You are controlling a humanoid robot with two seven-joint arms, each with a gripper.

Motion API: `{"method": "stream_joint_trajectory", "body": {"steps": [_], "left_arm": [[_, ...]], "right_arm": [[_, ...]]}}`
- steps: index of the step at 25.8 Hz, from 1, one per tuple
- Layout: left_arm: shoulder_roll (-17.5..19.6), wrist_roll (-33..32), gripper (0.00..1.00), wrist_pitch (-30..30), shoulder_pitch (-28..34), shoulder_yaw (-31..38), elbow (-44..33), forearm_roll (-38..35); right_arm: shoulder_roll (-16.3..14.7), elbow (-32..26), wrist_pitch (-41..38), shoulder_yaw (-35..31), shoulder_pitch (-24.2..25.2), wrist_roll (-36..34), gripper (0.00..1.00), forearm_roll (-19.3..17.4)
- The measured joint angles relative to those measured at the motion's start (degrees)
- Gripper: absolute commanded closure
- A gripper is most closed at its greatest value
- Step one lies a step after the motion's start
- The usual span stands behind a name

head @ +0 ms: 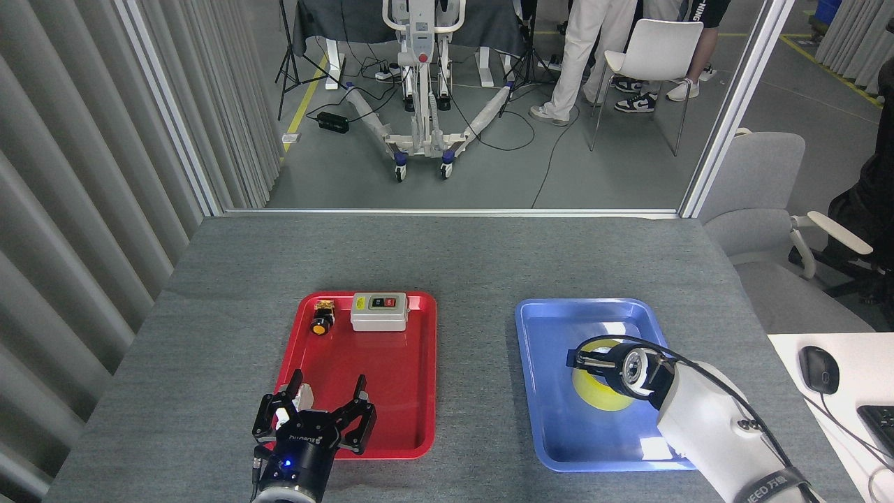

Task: Place and move tape with both arms
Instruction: 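Lower the tape roll flat in the blue tray and open the right gripper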

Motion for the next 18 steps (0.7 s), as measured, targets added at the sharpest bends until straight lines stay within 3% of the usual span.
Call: {"method": "stream_joint_trajectory", "body": {"steps": [7, 11, 15, 18], "left_arm": [[0.0, 0.0, 0.00, 0.0, 0.0, 0.1, 0.0, 0.0], [0.2, 0.4, 0.00, -0.1, 0.0, 0.1, 0.0, 0.0], [0.5, 0.9, 0.00, 0.1, 0.0, 0.1, 0.1, 0.0], [0.6, 1.0, 0.00, 0.2, -0.1, 0.2, 0.2, 0.0]], "right_arm": [[-0.1, -0.1, -0.2, 0.0, 0.4, -0.9, 0.30, 0.1], [-0.3, -1.3, -0.6, 0.0, 0.8, -2.0, 0.23, 0.8], [-0.7, -4.5, -2.1, -0.4, 2.9, -6.9, 0.04, 4.8], [-2.1, -7.9, -3.2, -0.7, 5.1, -12.3, 0.01, 8.4]]}}
